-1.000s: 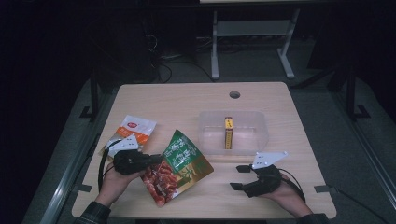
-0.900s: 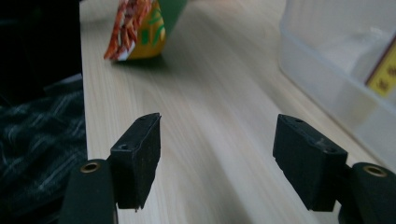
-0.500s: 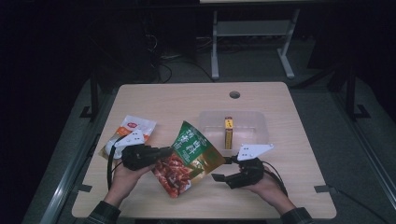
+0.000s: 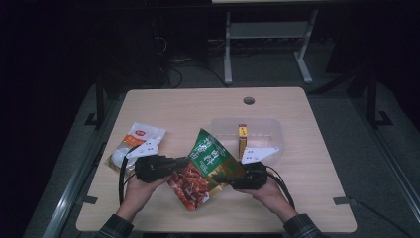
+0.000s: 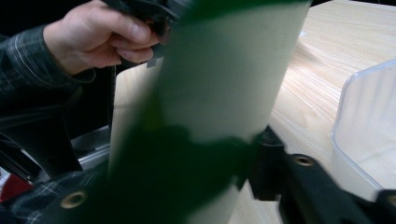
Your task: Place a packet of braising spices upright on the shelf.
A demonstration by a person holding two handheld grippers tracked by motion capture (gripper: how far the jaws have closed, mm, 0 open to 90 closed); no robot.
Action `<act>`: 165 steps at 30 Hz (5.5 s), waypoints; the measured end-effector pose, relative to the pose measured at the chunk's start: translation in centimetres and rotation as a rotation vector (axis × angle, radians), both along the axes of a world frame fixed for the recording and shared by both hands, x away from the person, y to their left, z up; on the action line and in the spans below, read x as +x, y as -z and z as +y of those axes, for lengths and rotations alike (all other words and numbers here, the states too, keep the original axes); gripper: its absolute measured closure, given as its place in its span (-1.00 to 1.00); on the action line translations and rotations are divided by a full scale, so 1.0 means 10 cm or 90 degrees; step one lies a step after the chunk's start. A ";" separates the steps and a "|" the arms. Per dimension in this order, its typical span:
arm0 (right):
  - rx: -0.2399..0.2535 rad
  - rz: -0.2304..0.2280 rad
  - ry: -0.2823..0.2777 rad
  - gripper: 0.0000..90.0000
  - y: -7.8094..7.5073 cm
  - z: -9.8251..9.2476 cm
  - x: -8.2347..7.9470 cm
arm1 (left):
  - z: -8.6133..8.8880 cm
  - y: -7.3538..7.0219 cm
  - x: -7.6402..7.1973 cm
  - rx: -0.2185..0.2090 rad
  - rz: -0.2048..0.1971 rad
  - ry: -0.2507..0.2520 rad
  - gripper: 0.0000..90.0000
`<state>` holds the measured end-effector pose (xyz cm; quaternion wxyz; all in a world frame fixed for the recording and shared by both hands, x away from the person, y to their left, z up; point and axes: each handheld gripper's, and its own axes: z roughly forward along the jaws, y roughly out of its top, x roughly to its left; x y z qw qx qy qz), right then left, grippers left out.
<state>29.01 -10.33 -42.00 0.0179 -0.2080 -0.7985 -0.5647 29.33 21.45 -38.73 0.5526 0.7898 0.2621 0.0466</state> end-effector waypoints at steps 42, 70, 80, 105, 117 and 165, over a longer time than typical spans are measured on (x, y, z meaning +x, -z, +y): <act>-0.005 0.002 0.001 0.99 -0.42 -0.56 -0.02 | 0.15 0.27 -0.01 0.138 0.007 0.006 -0.47; -0.041 -0.012 0.155 0.99 -0.64 -1.50 -0.31 | 0.09 0.45 0.00 0.206 0.026 0.039 -0.62; -0.051 -0.024 0.179 0.99 -0.77 -1.72 -0.35 | 0.12 0.46 0.01 0.205 0.026 0.032 -0.62; -0.050 -0.066 0.281 0.99 -1.11 -1.74 0.15 | 0.10 0.48 0.01 0.207 0.037 0.040 -0.62; -0.049 -0.080 0.310 0.99 -1.15 -1.56 0.47 | 0.08 0.49 0.00 0.212 0.033 0.043 -0.62; -0.101 -0.054 0.296 0.97 -0.69 -1.33 0.80 | 0.06 0.49 -0.03 0.227 0.030 0.057 -0.62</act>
